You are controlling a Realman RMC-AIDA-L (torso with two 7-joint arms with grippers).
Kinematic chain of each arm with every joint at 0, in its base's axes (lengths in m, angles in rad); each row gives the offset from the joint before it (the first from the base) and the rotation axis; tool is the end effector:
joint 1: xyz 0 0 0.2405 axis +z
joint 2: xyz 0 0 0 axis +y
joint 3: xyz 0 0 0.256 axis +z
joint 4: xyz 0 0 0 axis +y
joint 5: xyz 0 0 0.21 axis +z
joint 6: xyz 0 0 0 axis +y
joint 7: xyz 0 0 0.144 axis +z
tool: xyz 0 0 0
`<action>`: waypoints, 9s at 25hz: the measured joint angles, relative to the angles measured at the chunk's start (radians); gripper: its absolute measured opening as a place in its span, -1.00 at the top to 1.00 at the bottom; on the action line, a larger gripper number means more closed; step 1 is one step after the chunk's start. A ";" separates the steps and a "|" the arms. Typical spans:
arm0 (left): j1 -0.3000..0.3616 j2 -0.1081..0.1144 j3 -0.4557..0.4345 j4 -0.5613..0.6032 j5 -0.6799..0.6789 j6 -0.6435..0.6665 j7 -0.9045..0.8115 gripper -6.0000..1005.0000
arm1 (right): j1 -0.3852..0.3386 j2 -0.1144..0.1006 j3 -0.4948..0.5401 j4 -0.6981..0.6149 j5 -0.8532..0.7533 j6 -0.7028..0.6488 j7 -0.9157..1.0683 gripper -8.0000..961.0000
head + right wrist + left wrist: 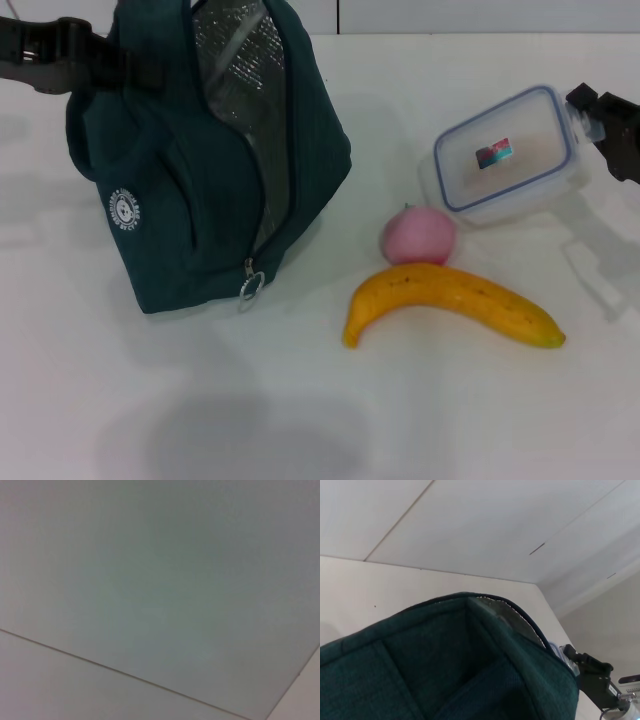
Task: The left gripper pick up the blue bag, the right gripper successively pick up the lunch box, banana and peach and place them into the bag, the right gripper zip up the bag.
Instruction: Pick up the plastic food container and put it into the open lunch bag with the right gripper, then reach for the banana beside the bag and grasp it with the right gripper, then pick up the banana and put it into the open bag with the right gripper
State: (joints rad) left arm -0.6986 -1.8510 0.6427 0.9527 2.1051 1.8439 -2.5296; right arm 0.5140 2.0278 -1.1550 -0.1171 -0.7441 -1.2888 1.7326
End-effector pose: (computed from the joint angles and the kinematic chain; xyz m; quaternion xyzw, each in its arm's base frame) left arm -0.2058 0.3748 0.1335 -0.8320 -0.5234 -0.1773 0.0489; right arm 0.2949 0.3468 -0.0065 -0.5728 0.5905 0.5430 0.1687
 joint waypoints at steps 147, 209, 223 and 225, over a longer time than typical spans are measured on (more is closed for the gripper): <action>0.003 -0.060 -0.006 -0.074 -0.012 -0.022 0.027 0.89 | 0.007 -0.161 -0.133 -0.940 -0.909 0.101 0.393 -0.78; 0.002 -0.071 -0.006 -0.078 -0.011 -0.023 0.029 0.89 | 0.301 -0.003 -0.340 -0.880 -1.646 -0.206 0.478 -0.71; 0.004 -0.073 -0.006 -0.080 -0.011 -0.022 0.031 0.89 | 0.303 -0.004 -0.349 -0.878 -1.653 -0.197 0.489 -0.06; 0.004 -0.073 -0.006 -0.080 -0.011 -0.022 0.031 0.89 | 0.303 -0.004 -0.349 -0.878 -1.653 -0.199 0.489 0.07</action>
State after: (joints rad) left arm -0.6948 -1.9235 0.6366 0.8728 2.0939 1.8224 -2.4988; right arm 0.8167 2.0234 -1.5035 -0.9954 -2.3969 -1.4878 2.2216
